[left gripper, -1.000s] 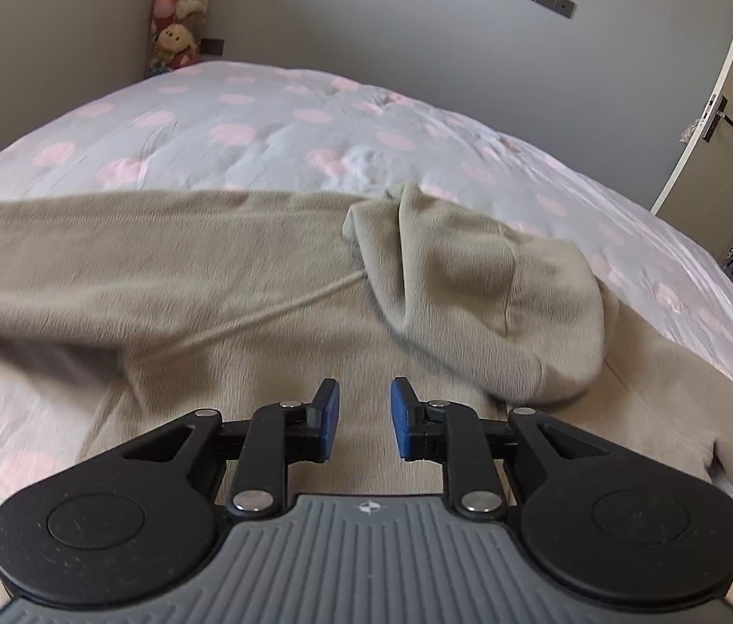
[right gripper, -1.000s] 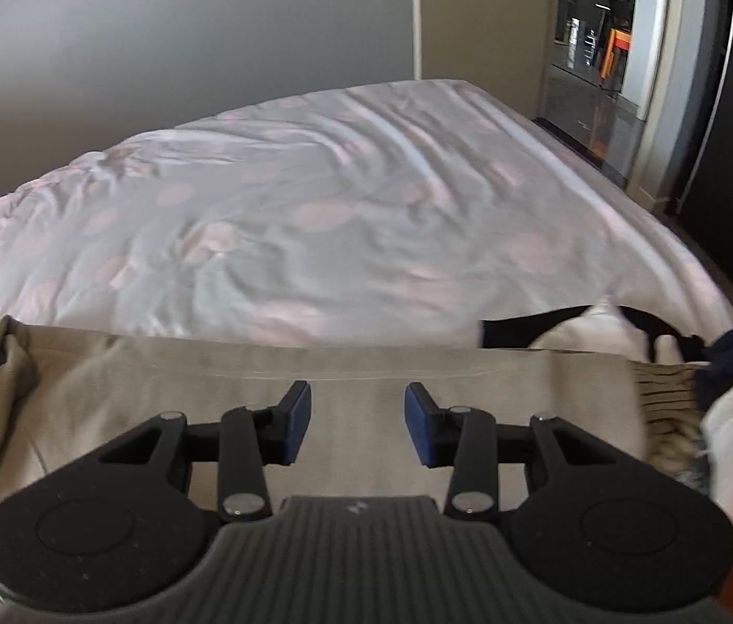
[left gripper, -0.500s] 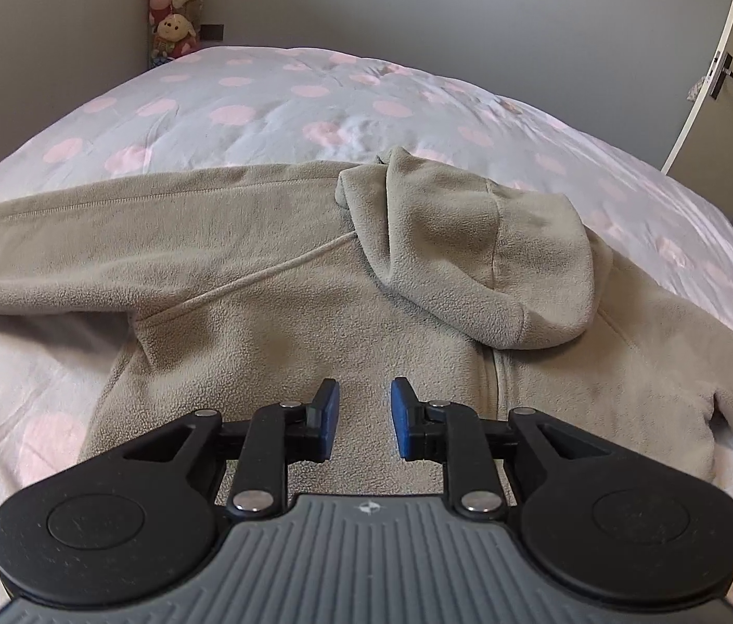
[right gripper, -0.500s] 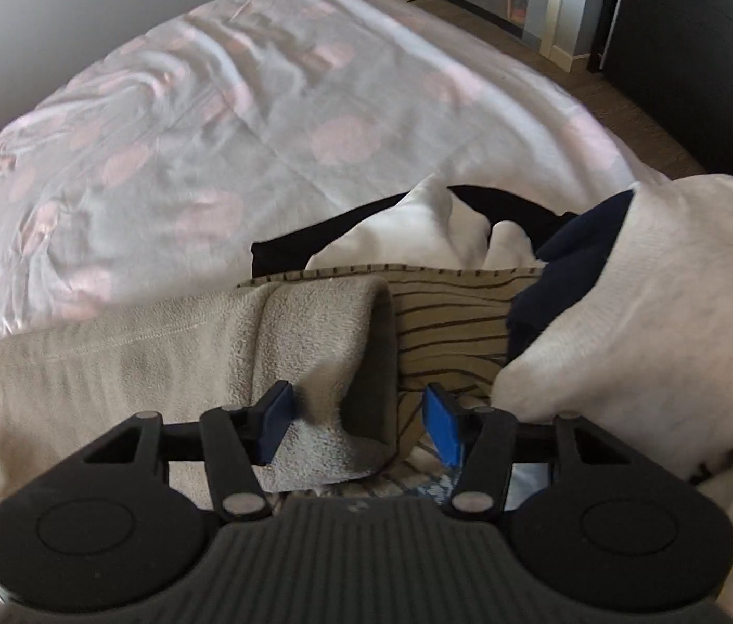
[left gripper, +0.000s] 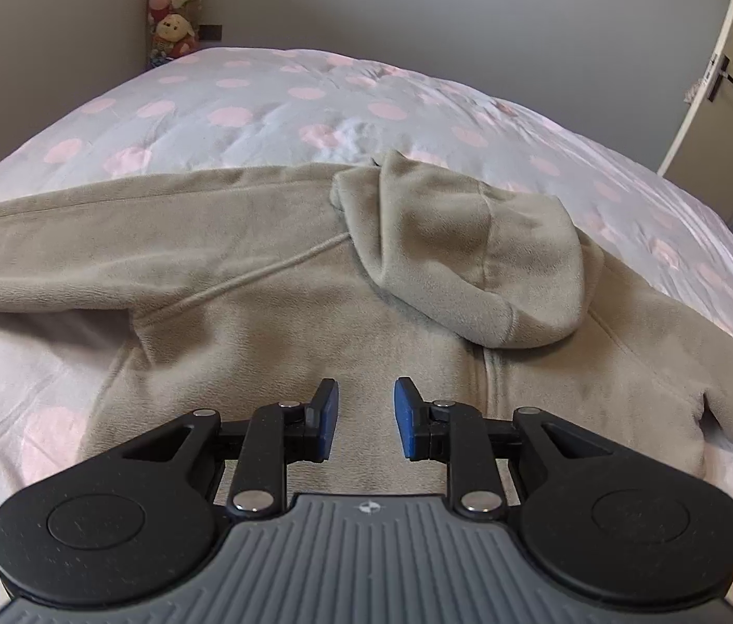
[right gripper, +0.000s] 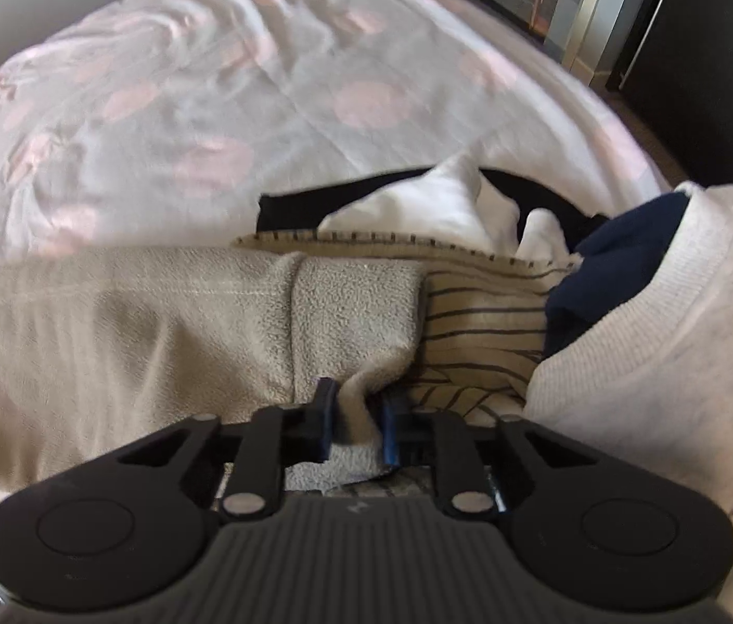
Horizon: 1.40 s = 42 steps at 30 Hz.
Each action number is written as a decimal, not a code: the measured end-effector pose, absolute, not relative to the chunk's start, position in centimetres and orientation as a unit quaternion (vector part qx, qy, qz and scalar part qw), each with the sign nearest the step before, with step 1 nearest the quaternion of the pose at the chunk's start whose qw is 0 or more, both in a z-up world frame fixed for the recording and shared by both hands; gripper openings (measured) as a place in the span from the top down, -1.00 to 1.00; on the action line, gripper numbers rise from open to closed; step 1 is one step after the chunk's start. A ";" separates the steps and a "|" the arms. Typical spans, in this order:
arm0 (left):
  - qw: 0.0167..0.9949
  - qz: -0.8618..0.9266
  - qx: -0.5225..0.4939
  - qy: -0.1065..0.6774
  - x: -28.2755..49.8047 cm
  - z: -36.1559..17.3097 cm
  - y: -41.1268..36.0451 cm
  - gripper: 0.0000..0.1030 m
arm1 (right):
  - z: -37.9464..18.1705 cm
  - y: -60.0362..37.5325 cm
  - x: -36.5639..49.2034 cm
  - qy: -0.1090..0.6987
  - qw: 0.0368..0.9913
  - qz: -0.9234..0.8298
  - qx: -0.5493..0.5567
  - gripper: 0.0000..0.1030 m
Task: Fold clothes
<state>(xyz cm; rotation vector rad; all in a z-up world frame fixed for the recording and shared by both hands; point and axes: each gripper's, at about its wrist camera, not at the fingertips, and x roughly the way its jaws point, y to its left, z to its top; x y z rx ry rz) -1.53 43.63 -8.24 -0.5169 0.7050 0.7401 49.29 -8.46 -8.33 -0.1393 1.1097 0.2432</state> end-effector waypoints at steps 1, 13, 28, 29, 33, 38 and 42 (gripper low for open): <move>0.840 0.354 -0.247 0.330 -1.9 -8.1 43.9 0.58 | -7.5 -8.3 49.0 0.518 0.845 0.116 -0.065 0.70; 0.825 0.373 -0.263 0.332 -6.3 -8.6 45.4 0.57 | 7.6 2.9 43.7 0.405 0.892 0.183 -0.081 0.78; 0.802 0.401 -0.326 0.300 -13.4 -9.8 49.0 0.57 | 20.5 28.5 32.7 0.311 0.870 0.382 -0.032 0.86; 0.802 0.401 -0.327 0.299 -13.5 -9.8 49.2 0.57 | 20.2 30.1 31.9 0.312 0.864 0.394 -0.030 0.87; 0.806 0.397 -0.325 0.294 -13.8 -9.8 50.1 0.57 | 18.3 36.1 28.4 0.322 0.841 0.433 -0.022 0.88; 0.809 0.397 -0.321 0.290 -14.2 -9.8 51.5 0.56 | 14.7 42.2 25.0 0.339 0.814 0.472 -0.015 0.88; 0.811 0.394 -0.321 0.290 -14.3 -10.1 52.8 0.56 | 11.4 46.9 22.7 0.357 0.792 0.495 -0.024 0.88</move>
